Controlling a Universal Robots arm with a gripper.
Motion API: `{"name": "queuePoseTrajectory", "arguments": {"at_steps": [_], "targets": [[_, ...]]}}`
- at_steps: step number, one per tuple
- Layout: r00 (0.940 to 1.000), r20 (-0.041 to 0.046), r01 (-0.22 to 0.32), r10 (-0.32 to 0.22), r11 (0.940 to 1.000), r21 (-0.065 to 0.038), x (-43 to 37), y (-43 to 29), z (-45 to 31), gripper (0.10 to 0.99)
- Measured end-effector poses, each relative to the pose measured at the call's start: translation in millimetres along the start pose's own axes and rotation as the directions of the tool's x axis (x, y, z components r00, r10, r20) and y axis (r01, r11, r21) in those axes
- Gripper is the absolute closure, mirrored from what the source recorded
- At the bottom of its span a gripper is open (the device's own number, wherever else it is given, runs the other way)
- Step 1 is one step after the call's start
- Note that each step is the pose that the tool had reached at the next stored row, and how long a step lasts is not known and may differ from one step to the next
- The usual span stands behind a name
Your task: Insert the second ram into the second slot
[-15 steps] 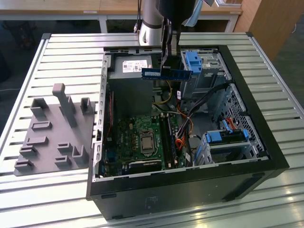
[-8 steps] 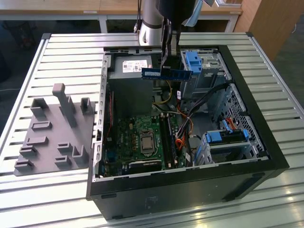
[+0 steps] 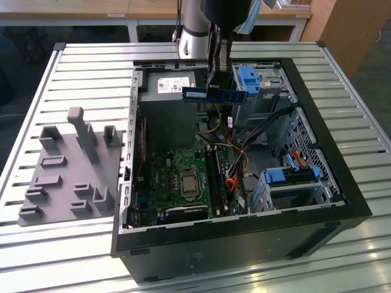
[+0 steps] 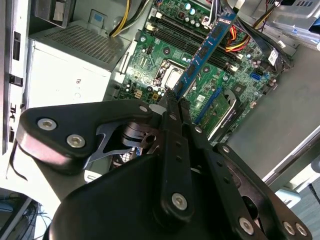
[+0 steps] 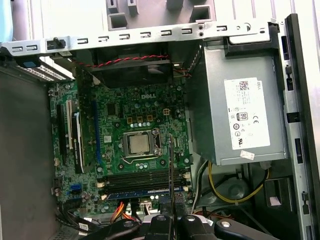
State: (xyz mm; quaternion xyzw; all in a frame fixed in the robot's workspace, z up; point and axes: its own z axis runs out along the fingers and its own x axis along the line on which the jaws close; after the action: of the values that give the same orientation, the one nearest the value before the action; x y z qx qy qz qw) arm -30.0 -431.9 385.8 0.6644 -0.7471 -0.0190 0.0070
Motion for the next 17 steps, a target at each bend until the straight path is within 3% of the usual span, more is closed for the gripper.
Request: {"name": "queuePoseTrajectory", "arguments": {"at_steps": [17], "targets": [[0.9997,0.001,-0.026,0.026,0.9997,0.0,0.0,0.0,0.0,0.949]]}}
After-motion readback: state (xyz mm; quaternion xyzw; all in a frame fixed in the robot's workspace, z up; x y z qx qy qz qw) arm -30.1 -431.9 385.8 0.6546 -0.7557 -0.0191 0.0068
